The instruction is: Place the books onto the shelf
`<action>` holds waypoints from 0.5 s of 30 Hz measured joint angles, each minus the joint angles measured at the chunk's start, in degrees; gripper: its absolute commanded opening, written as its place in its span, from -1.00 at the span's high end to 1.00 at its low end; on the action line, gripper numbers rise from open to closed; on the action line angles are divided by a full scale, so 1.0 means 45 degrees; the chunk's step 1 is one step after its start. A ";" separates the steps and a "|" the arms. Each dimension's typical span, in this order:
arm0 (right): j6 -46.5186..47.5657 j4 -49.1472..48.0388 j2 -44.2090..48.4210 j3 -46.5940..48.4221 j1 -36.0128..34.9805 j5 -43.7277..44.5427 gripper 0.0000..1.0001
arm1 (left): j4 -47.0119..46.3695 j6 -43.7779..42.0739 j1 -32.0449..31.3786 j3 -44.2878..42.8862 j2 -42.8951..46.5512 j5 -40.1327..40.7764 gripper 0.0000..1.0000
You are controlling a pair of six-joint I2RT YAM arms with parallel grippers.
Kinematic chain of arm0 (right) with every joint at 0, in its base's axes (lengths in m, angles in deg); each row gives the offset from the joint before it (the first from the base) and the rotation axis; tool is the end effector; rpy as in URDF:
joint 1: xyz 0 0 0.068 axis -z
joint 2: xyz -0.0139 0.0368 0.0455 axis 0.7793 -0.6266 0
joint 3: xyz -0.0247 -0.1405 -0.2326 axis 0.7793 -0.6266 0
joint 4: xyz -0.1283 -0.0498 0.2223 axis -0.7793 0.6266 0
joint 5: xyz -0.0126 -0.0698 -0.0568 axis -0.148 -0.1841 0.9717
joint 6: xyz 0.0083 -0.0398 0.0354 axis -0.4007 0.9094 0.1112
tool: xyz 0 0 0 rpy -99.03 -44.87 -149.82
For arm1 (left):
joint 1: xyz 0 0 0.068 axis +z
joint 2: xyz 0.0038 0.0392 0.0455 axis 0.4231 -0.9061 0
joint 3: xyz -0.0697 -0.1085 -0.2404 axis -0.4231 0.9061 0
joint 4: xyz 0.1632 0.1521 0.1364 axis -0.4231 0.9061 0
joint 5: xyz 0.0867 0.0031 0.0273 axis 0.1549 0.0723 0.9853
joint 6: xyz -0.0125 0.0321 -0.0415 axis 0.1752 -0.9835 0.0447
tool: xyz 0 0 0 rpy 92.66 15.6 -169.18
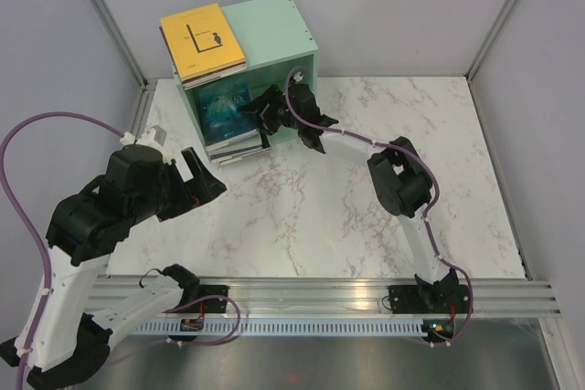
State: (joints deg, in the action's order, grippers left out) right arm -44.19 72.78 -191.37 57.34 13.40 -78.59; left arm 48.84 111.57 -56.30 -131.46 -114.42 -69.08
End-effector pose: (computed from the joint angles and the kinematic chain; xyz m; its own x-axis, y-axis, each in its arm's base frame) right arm 0.4175 0.3367 0.2235 -0.8277 0.5385 -0.1578 -0.0086 0.2689 0.9631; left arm 0.0796 -0.0442 0.4321 -0.7187 -0.4106 -0.5612 -0.1032 0.8611 -0.4979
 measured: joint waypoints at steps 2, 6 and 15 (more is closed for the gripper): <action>0.0345 0.0316 0.0000 0.0102 -0.0049 -0.0107 -0.49 | 0.0005 -0.0034 0.0000 0.0000 -0.0029 0.0024 -1.00; 0.1137 0.1341 0.0083 0.0126 -0.0151 -0.0253 -0.71 | 0.0005 -0.0049 0.0000 0.0000 -0.0058 0.0029 -0.99; 0.3672 0.6266 0.1836 0.0442 0.0078 -0.0185 -0.96 | -0.0010 -0.0019 0.0000 0.0194 -0.0005 0.0029 -0.99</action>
State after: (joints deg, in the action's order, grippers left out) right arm -27.66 100.97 -183.11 59.33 13.75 -79.42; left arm 48.79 111.48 -56.30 -130.58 -114.45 -68.95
